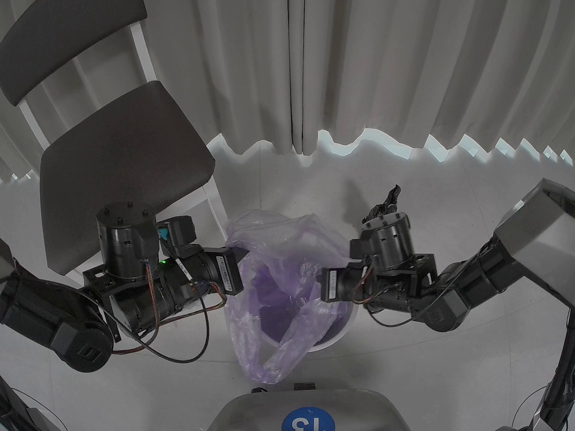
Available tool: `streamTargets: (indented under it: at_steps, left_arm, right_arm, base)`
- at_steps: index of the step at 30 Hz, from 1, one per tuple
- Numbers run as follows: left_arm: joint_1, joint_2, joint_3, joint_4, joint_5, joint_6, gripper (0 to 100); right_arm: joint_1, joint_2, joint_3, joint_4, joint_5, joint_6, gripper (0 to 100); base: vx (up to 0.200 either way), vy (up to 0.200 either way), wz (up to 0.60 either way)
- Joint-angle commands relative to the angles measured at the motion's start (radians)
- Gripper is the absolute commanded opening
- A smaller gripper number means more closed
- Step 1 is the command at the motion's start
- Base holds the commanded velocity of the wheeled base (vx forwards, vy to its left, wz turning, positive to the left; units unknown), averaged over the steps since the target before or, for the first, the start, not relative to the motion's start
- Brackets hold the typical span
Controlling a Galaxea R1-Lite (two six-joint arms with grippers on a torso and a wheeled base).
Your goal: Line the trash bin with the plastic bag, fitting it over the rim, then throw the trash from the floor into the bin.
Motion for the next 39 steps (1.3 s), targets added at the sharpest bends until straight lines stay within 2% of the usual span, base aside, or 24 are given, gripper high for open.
streamTargets:
  at_steps: [1,13,21,24,35,39]
  left_arm:
    - [-0.027,0.053,-0.021,-0.023,0.002,0.002,0]
    - [-0.063,0.223,-0.203,-0.023,0.010,-0.001,0]
    - [-0.087,0.326,-0.216,-0.040,0.010,-0.023,0]
    - [-0.077,0.340,-0.209,-0.068,0.010,-0.033,0]
    - [0.072,0.328,-0.140,-0.105,-0.003,-0.065,0]
    - [0.098,0.320,-0.082,-0.186,-0.006,-0.084,0]
  right_arm:
    - [-0.083,0.016,0.067,-0.048,0.017,0.003,0]
    - [-0.165,-0.070,0.300,-0.217,0.014,-0.002,0]
    - [-0.174,-0.139,0.382,-0.229,0.006,-0.001,0]
    - [-0.169,-0.139,0.386,-0.231,0.006,-0.002,0]
    - [-0.103,-0.127,0.328,-0.228,0.003,-0.004,0]
    - [-0.085,-0.084,0.267,-0.218,0.001,-0.005,0]
  base:
    - [0.000,0.000,0.00]
    - [0.000,0.000,0.00]
    - [0.000,0.000,0.00]
    - [0.000,0.000,0.00]
    - [0.000,0.000,0.00]
    - [0.000,0.000,0.00]
